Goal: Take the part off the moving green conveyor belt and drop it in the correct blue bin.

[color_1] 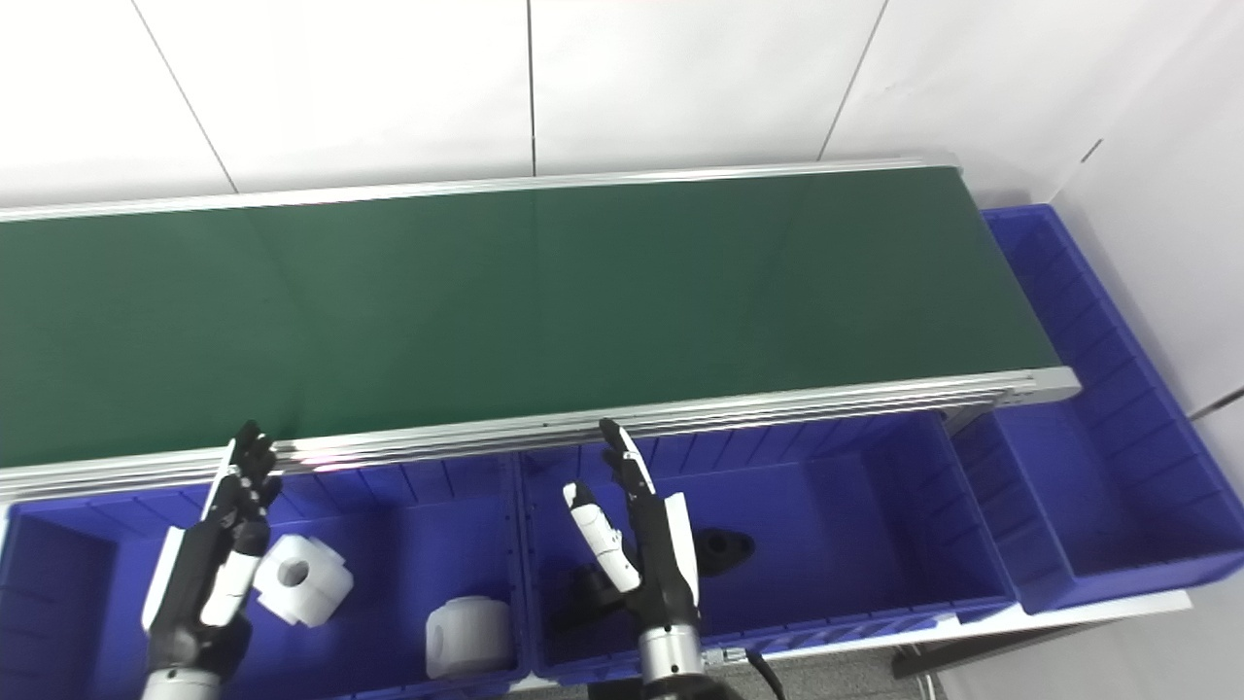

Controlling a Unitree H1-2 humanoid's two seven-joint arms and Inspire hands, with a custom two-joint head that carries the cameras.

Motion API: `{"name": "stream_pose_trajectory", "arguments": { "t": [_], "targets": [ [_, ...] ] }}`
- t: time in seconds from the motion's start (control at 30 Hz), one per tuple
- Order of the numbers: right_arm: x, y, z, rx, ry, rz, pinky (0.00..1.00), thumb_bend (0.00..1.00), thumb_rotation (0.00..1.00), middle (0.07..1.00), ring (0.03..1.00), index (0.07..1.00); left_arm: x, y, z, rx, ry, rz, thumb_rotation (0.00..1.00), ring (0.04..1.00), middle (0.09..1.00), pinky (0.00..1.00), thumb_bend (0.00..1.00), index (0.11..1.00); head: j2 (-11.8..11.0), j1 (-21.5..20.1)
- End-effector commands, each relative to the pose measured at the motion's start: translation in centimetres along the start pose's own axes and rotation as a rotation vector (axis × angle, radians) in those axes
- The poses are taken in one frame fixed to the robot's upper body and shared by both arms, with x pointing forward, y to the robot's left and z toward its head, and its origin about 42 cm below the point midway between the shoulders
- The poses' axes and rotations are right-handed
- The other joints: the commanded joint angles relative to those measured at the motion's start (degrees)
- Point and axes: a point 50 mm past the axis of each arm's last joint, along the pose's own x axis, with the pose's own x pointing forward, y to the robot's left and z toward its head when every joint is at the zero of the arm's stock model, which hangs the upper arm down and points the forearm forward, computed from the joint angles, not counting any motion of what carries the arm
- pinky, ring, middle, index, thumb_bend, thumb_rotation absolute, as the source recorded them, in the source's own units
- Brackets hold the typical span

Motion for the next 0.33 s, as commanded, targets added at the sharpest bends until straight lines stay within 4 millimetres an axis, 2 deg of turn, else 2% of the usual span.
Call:
{"name": "stream_pose_trajectory", "arguments": {
  "t": [0.0, 0.03, 0.07, 0.13, 0.3],
  "targets": [
    [-0.3, 0.3, 1.0, 0.043, -0.051, 0.014, 0.89, 0.76, 0.87, 0.949, 0.916, 0.944, 0.2, -0.8, 1.3, 0.005, -0.072, 0.012, 0.81, 1.000, 1.000, 1.00, 0.92, 1.000, 0.2, 1.8],
    [-0.3, -0.1, 0.9, 0.030, -0.056, 0.016, 0.89, 0.75, 0.87, 0.949, 0.915, 0.944, 0.1, -1.3, 1.6, -0.003, -0.081, 0.016, 0.81, 1.000, 1.000, 1.00, 0.91, 1.000, 0.2, 3.8],
    [-0.4, -0.3, 0.8, 0.020, -0.059, 0.017, 0.89, 0.75, 0.88, 0.939, 0.905, 0.944, 0.1, -1.6, 1.8, -0.009, -0.088, 0.019, 0.81, 1.000, 1.000, 1.00, 0.91, 1.000, 0.2, 3.8],
    [-0.5, -1.0, 0.5, 0.003, -0.065, 0.013, 0.88, 0.74, 0.89, 0.932, 0.900, 0.945, -0.2, -2.3, 2.1, -0.009, -0.102, 0.035, 0.82, 1.000, 1.000, 1.00, 0.90, 1.000, -0.4, 7.4],
    [-0.9, -2.3, -0.1, 0.009, -0.052, 0.006, 0.87, 0.74, 0.89, 0.928, 0.900, 0.950, -0.7, -3.6, 1.9, 0.005, -0.136, 0.058, 0.84, 1.000, 1.000, 1.00, 0.86, 1.000, -2.0, 11.4]
  ]
}}
